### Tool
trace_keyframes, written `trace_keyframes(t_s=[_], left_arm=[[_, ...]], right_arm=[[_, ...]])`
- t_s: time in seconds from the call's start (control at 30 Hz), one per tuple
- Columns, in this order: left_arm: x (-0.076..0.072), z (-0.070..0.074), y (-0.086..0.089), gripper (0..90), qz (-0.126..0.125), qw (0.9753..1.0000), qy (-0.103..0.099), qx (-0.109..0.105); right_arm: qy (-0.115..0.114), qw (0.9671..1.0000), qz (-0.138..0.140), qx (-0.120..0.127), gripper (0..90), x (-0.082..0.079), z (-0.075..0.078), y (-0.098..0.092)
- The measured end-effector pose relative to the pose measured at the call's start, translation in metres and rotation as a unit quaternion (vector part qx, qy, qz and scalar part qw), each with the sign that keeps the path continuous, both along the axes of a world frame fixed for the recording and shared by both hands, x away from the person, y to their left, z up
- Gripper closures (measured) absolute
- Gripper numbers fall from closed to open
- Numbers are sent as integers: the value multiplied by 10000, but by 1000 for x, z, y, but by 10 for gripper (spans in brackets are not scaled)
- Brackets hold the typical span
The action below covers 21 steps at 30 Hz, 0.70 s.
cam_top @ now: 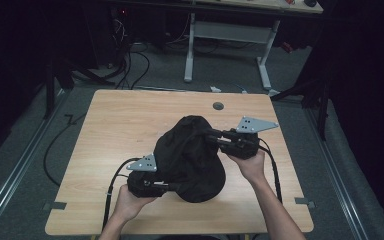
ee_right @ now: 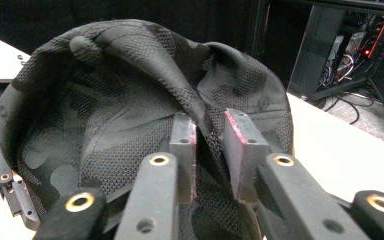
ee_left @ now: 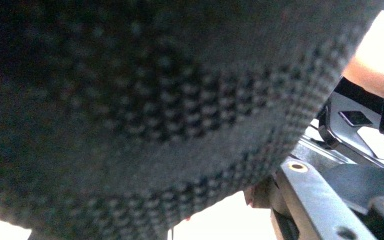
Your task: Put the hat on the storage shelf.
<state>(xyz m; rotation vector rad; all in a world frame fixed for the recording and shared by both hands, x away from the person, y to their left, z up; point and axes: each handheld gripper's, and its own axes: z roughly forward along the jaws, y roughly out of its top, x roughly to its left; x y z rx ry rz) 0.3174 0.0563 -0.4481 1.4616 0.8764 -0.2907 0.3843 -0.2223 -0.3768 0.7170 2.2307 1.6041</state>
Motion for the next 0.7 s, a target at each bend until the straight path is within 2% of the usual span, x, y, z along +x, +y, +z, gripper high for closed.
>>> trace_keyframes(t_s=[0.17, 0.27, 0.37, 0.43, 0.53, 0.7], left_arm=[[-3, 3, 3, 720, 59, 9999, -110, -57], [-4, 3, 5, 725, 94, 9998, -163, -69], [-7, 4, 7, 729, 141, 9996, -233, -59], [-10, 4, 8, 736, 181, 9992, -364, -11], [-12, 6, 10, 741, 234, 9989, -393, -66], [-15, 9, 15, 779, 402, 9977, -537, -87]], right_arm=[[26, 9999, -121, 116, 573, 0, 2, -3], [72, 9998, -176, 93, 525, 0, 2, -5], [88, 9998, -192, 30, 510, -1, 2, -7], [114, 9996, -251, -79, 501, -3, 1, -11], [145, 9995, -277, -100, 501, -4, -1, -15], [243, 9987, -423, -161, 503, -9, -11, -27]])
